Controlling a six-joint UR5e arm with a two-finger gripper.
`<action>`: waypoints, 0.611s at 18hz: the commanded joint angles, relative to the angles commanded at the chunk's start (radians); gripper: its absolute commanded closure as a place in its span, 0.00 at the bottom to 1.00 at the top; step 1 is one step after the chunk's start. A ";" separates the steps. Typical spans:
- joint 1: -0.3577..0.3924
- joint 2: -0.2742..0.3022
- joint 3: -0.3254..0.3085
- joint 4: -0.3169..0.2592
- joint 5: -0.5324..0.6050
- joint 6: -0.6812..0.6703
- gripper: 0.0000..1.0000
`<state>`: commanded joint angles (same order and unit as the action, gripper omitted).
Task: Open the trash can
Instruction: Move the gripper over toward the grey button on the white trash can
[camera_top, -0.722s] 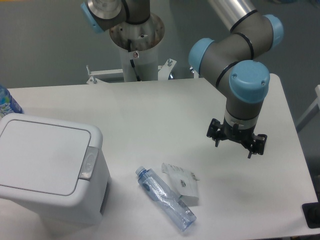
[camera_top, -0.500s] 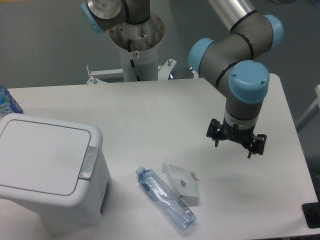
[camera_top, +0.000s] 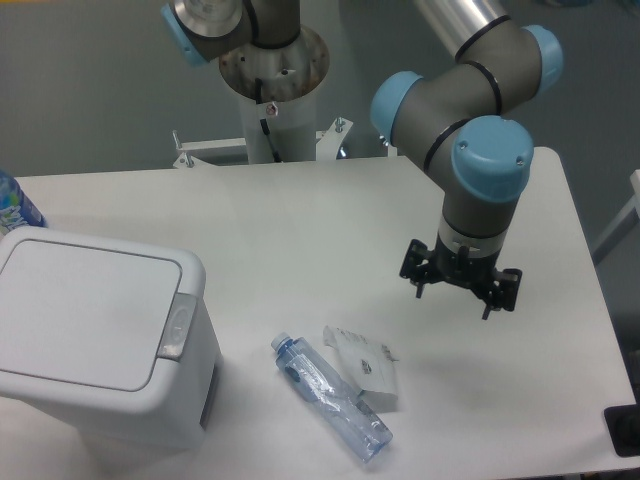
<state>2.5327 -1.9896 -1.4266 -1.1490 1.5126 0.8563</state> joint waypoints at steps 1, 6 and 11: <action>-0.005 0.002 0.002 0.000 -0.021 -0.035 0.00; -0.040 0.015 0.006 0.005 -0.067 -0.161 0.00; -0.043 0.021 0.061 0.005 -0.198 -0.347 0.00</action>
<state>2.4897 -1.9681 -1.3654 -1.1443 1.3150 0.5098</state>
